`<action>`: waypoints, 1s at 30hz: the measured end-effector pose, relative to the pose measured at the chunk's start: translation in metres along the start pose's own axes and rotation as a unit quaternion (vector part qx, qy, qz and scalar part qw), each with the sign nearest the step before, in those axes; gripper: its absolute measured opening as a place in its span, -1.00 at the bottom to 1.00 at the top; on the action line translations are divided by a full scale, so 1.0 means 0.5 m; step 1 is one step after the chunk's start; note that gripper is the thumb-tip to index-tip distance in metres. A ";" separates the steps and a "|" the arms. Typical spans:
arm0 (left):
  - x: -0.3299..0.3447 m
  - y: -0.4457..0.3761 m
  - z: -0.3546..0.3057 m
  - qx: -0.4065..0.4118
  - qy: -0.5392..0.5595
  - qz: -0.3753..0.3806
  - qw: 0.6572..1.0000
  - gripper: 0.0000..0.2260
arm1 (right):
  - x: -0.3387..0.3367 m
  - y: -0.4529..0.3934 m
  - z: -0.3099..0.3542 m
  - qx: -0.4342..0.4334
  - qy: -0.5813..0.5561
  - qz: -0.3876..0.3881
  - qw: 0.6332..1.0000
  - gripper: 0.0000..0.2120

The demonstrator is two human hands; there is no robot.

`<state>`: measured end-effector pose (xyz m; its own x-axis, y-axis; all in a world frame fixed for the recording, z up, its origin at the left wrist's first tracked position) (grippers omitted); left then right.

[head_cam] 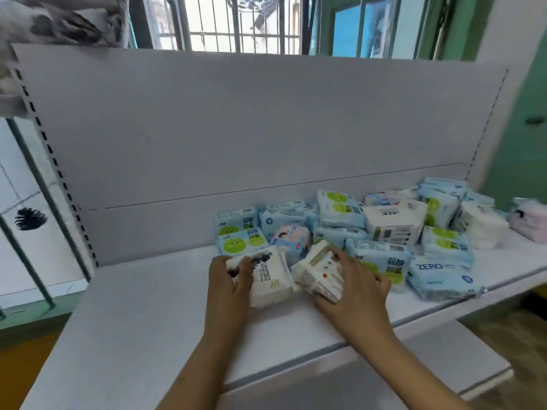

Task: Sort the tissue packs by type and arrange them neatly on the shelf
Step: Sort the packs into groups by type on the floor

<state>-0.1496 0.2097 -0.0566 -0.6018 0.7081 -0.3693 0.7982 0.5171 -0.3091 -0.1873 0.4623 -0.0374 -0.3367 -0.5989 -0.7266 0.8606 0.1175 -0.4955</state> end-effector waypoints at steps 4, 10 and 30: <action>0.006 0.004 -0.018 0.033 0.032 0.031 0.998 -0.76 | -0.045 0.028 0.027 -0.019 0.007 -0.039 0.999 -0.21; 0.054 0.036 -0.093 0.070 0.074 0.106 0.989 -0.80 | -0.140 0.111 -0.008 0.031 -0.082 -0.057 0.995 -0.24; 0.648 0.786 -0.467 0.136 0.091 0.555 0.816 -0.63 | -0.715 0.773 -0.486 0.425 0.000 -0.230 0.876 -0.32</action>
<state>-0.0245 0.7545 -0.0934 0.5213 0.7395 -0.4258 0.7976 -0.5997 -0.0650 0.1728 0.9145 -0.0849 -0.7229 -0.4274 -0.5429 0.6072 -0.7680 -0.2039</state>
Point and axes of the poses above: each hand's wrist, its own y-axis away from the middle knuckle, its own x-axis out of the palm, z = x × y, the point moved 10 cm from there along -y, towards the middle knuckle, and after that the axes turned 8 degrees about -y, right-handed, at the moved point
